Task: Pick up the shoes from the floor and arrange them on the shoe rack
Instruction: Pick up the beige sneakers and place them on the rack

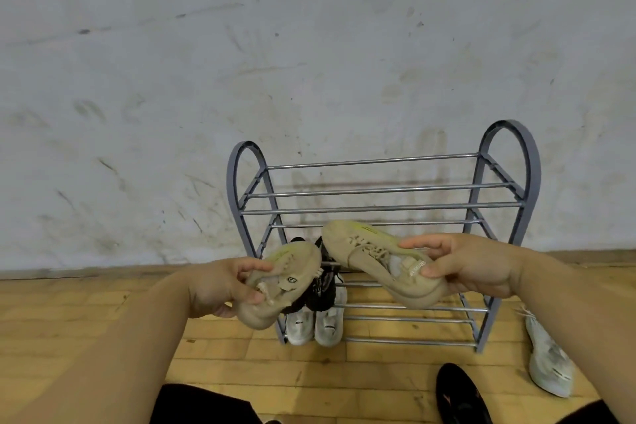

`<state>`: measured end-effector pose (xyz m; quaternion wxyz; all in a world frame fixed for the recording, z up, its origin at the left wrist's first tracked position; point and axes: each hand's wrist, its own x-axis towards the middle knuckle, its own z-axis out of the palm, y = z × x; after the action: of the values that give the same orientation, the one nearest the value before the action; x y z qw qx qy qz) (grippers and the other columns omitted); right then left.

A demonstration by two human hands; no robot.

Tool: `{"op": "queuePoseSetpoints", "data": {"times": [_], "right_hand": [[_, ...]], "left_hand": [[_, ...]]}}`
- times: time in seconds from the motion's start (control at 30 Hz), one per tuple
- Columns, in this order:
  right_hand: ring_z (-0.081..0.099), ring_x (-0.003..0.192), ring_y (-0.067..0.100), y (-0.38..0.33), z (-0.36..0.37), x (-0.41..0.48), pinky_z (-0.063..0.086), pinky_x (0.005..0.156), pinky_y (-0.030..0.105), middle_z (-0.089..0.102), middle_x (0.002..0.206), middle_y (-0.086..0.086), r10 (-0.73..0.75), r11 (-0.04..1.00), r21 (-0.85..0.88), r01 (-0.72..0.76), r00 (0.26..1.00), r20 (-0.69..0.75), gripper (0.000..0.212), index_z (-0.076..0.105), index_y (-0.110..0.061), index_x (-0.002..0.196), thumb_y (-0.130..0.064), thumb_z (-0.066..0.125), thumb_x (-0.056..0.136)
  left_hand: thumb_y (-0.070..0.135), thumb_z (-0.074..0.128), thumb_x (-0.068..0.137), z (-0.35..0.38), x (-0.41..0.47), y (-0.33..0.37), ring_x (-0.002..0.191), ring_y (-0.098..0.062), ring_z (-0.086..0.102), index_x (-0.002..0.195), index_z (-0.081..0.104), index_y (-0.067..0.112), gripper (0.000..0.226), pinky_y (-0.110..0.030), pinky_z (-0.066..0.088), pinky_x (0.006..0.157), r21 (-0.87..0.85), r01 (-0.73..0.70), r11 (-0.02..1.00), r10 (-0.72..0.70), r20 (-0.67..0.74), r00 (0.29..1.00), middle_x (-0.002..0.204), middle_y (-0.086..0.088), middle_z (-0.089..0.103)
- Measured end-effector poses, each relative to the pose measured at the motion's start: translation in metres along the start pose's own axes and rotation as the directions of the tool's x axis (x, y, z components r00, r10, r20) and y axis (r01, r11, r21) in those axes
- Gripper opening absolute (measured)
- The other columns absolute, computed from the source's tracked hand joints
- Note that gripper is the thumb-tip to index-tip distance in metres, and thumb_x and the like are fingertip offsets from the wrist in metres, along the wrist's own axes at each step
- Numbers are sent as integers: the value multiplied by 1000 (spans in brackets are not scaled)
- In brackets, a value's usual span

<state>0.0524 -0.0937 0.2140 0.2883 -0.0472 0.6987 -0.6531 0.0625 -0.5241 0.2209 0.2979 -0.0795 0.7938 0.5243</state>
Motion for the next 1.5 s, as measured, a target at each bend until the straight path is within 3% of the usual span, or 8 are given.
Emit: {"op": "queuePoseSetpoints", "data": {"times": [0.23,0.5,0.6,0.73,0.83,0.97,1.27,1.5], "right_hand": [[68,116,30,23,35,70,53,102,54,66,131,7,-20,1000,18,25,975,-221,54,60,-29,136,4,66,95],[73,101,26,37,71,152,60,90,54,70,123,1,-108,994,-63,91,916,-386,59,60,-44,130,-5,76,89],[71,105,22,45,72,180,61,89,47,66,131,3,-128,991,-95,98,912,-389,57,58,-53,120,-8,75,89],[64,106,17,39,80,194,51,79,18,58,142,2,-168,913,-407,-20,893,-419,53,45,-33,150,-27,63,101],[55,114,19,36,84,197,42,91,28,56,143,3,-211,793,-606,-64,904,-372,58,39,-25,153,-45,55,101],[43,135,21,41,86,198,39,108,35,42,153,2,-178,724,-687,-65,944,-277,87,29,-28,158,-54,68,84],[42,140,20,49,101,214,37,109,30,42,155,-4,-290,660,-751,0,923,-254,84,34,-32,157,-52,71,85],[39,143,18,50,117,226,37,114,35,39,159,-8,-299,639,-768,33,931,-209,81,30,-36,158,-59,66,89]], "left_hand": [[-3,74,89,-2,39,-3,97,-19,63,140,55,33,65,-28,54,67,-162,-106,981,84,-138,987,130,-8,63],[-1,77,88,6,112,4,114,-27,68,140,52,36,68,-44,59,97,-190,-221,956,166,-269,949,135,-8,61],[7,76,91,7,131,6,121,-22,62,151,43,33,73,-38,53,104,-17,-212,977,197,-307,931,141,-1,58],[39,72,86,8,143,4,116,-17,61,152,40,34,74,-33,53,101,315,-131,940,224,-280,933,136,6,57],[57,72,78,6,148,-2,133,-28,50,160,27,36,96,-34,45,106,460,-34,887,181,-280,943,155,-1,31],[58,62,92,12,151,-7,153,-35,22,163,17,35,87,-39,30,119,589,6,808,193,-274,942,169,-10,4],[48,55,99,17,149,-8,134,-36,45,150,44,20,59,-43,44,108,672,109,732,261,-425,867,145,-12,47],[52,60,95,12,148,-10,122,-34,54,141,52,22,56,-45,50,102,629,128,767,235,-460,856,138,-12,49]]}}
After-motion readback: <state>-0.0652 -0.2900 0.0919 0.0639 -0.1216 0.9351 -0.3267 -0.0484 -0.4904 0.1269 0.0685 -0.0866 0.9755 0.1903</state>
